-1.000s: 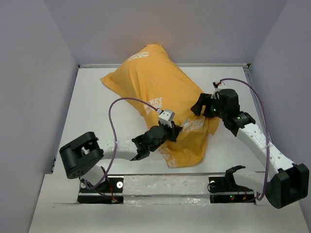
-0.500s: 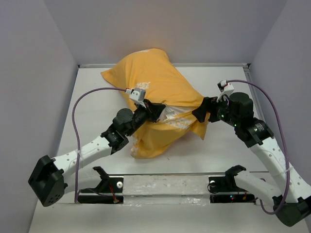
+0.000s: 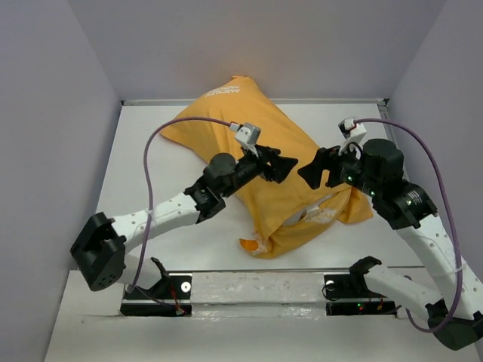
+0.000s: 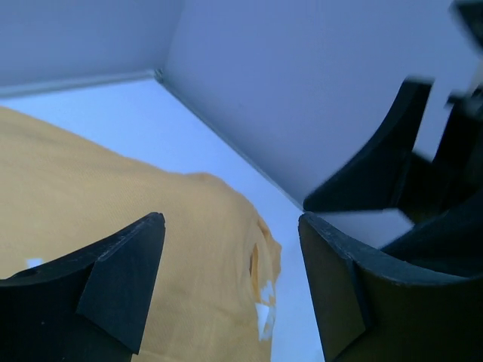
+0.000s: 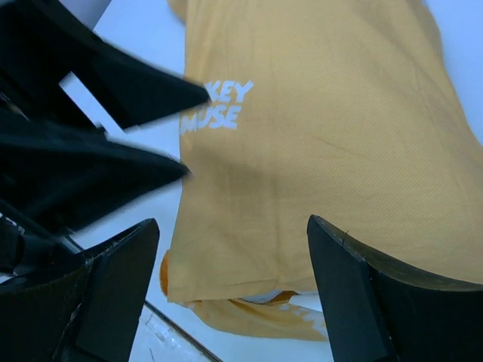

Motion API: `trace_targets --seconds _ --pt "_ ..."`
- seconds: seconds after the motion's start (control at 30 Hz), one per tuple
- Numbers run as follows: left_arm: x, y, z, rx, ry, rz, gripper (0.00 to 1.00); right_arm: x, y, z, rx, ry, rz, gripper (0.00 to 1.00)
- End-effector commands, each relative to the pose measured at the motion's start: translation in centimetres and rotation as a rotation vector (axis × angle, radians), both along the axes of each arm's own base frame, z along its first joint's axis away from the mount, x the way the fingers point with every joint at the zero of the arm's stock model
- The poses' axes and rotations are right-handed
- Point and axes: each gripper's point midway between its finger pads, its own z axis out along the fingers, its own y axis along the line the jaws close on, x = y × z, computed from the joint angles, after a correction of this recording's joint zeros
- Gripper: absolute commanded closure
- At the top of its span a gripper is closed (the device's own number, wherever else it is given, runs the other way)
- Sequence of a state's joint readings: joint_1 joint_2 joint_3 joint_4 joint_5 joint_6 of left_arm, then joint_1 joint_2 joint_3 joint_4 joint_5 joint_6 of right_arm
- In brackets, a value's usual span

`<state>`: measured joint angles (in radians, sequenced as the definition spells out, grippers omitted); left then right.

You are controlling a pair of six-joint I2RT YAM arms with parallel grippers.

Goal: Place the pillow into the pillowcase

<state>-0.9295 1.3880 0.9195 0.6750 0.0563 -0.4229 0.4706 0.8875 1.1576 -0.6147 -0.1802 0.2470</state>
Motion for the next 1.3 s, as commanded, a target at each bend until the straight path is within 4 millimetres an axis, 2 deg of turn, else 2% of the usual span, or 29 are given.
trace_targets --seconds 0.0,0.03,0.07,0.1,0.13,0.17,0.2,0.23,0.27,0.33,0.4,0.5,0.57,0.63,0.67,0.7,0.73,0.8,0.83,0.93,0.97,1.0,1.03,1.13,1.17,1.2,1.23,1.27 --pt "0.4 7.2 10.0 -0.135 -0.208 0.146 0.18 -2.8 4.1 -3.5 -0.053 0.059 0.147 0.16" --pt "0.9 8.5 9.2 -0.119 -0.197 0.175 0.18 -2.6 4.3 -4.2 -0.077 0.062 0.095 0.16" --pt "3.1 11.3 5.6 -0.063 -0.136 0.279 0.19 -4.1 6.0 -4.9 -0.099 0.061 0.134 0.16" --pt "3.6 13.0 4.5 -0.050 -0.116 0.324 0.19 -3.4 5.6 -5.7 -0.118 0.074 0.087 0.16" --pt "3.6 15.2 4.2 -0.054 -0.108 0.376 0.19 -5.1 7.3 -7.4 -0.171 0.099 0.137 0.16" --pt "4.9 18.1 0.5 -0.003 -0.048 0.459 0.20 -5.0 7.2 -8.3 -0.206 0.099 0.074 0.17" --pt "5.1 19.7 -0.4 -0.004 -0.031 0.498 0.20 -5.9 7.3 -9.5 -0.260 0.121 0.070 0.17" --pt "5.0 21.1 -0.9 -0.023 -0.016 0.522 0.20 -7.8 8.3 -10.3 -0.298 0.121 0.106 0.18" --pt "5.1 22.2 -3.3 0.003 0.024 0.545 0.20 -7.8 8.1 -11.3 -0.329 0.133 0.030 0.18" --pt "5.7 23.8 -4.6 0.005 0.048 0.607 0.20 -9.2 7.8 -12.9 -0.394 0.155 0.007 0.20" --pt "6.1 23.9 -5.8 -0.018 0.079 0.594 0.20 -10.0 7.2 -15.6 -0.464 0.211 -0.045 0.20" --pt "7.0 24.7 -8.0 -0.063 0.129 0.584 0.20 -9.4 6.1 -19.1 -0.544 0.227 -0.140 0.19" --pt "8.0 25.8 -9.3 -0.067 0.148 0.619 0.20 -7.6 4.8 -19.2 -0.561 0.179 -0.233 0.20" --pt "8.9 26.2 -10.5 -0.071 0.163 0.633 0.20 -5.4 4.2 -17.8 -0.502 0.151 -0.289 0.22" --pt "9.3 26.7 -10.6 -0.077 0.165 0.645 0.20 -4.6 4.0 -17.5 -0.512 0.128 -0.265 0.23" --pt "9.9 26.6 -10.0 -0.101 0.146 0.641 0.19 -3.0 3.6 -16.6 -0.446 0.127 -0.295 0.23" --pt "10.5 26.5 -11.0 -0.105 0.166 0.637 0.19 -2.7 3.2 -16.9 -0.457 0.128 -0.288 0.23" --pt "11.7 26.5 -9.6 -0.151 0.120 0.622 0.18 -1.7 2.3 -17.3 -0.476 0.130 -0.308 0.23" --pt "12.5 26.3 -10.5 -0.148 0.134 0.617 0.17 -1.4 2.4 -17.4 -0.472 0.132 -0.297 0.21" --pt "14.9 25.6 -10.4 -0.187 0.123 0.580 0.17 -1.1 3.1 -17.8 -0.454 0.135 -0.269 0.22" --pt "15.8 25.4 -9.1 -0.219 0.091 0.571 0.17 -1.0 3.8 -17.8 -0.429 0.128 -0.253 0.26" --pt "16.7 25.3 -10.5 -0.203 0.113 0.581 0.17 -0.9 3.9 -17.8 -0.420 0.121 -0.253 0.27" --pt "17.3 25.3 -10.7 -0.199 0.110 0.586 0.17 -0.6 3.7 -17.8 -0.417 0.118 -0.259 0.29" --pt "19.2 24.8 -9.7 -0.209 0.054 0.574 0.18 -0.4 4.0 -17.9 -0.375 0.122 -0.245 0.32" --pt "19.9 24.6 -11.1 -0.186 0.077 0.572 0.17 -0.3 4.0 -18.1 -0.365 0.133 -0.238 0.33" --pt "21.0 24.2 -10.4 -0.195 0.059 0.564 0.17 -0.4 4.1 -18.1 -0.355 0.133 -0.232 0.33" --pt "21.9 24.1 -12.1 -0.181 0.089 0.567 0.17 -0.5 3.9 -18.3 -0.357 0.135 -0.231 0.32" --pt "22.5 23.9 -12.6 -0.181 0.098 0.563 0.17 -0.7 4.0 -18.4 -0.356 0.137 -0.221 0.30"
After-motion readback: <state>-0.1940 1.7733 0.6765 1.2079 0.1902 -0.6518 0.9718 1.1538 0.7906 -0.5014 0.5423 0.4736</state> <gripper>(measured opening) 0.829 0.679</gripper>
